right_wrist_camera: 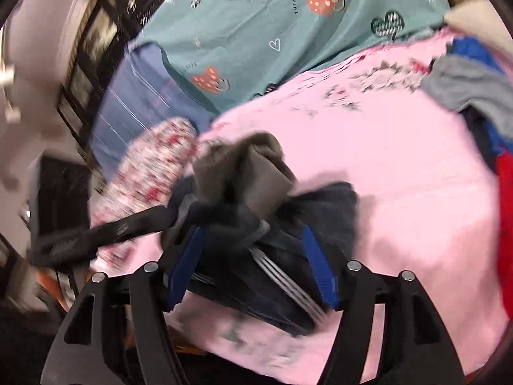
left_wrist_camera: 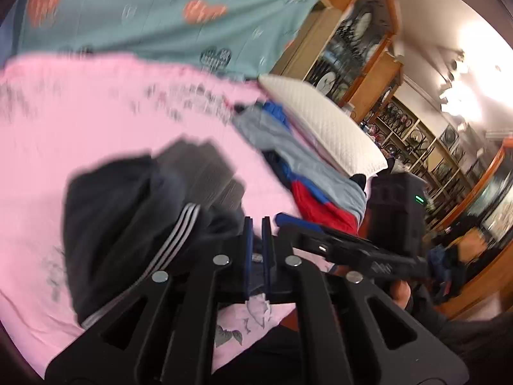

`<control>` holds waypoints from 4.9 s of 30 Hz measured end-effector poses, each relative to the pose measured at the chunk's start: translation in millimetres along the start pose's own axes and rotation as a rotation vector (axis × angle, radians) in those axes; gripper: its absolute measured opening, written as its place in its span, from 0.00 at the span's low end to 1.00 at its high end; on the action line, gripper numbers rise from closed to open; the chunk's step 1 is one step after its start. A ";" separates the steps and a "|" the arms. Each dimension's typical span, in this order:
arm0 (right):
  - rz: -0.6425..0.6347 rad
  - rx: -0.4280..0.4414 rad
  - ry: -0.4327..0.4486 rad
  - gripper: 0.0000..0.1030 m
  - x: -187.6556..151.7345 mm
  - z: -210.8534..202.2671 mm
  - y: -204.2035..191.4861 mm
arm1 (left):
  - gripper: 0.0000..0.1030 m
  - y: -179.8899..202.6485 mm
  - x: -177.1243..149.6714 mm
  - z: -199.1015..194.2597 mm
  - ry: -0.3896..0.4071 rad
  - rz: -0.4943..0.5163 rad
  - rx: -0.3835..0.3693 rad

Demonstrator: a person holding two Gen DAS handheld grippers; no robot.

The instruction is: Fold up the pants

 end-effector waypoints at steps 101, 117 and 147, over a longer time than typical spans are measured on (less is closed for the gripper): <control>0.125 0.061 -0.144 0.57 3.1 29.4 -8.3 | 0.30 -122.3 -26.7 21.4 -0.050 -0.253 0.124; -0.132 0.058 -0.100 0.57 218.4 163.1 -56.0 | 0.32 -244.0 169.3 36.5 0.148 -0.262 0.284; -0.115 -0.258 0.007 0.99 280.8 194.4 4.9 | 0.98 -282.7 205.2 33.5 0.328 -0.127 0.626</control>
Point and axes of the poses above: each gripper's, at about its wrist camera, not at the fingertips, and z roughly the way its jaws point, y to its right, x to its top, the point moved 3 cm from there along z, roughly the way its jaws point, and after that the axes turned 2 degrees about x, right-handed, at the moved point
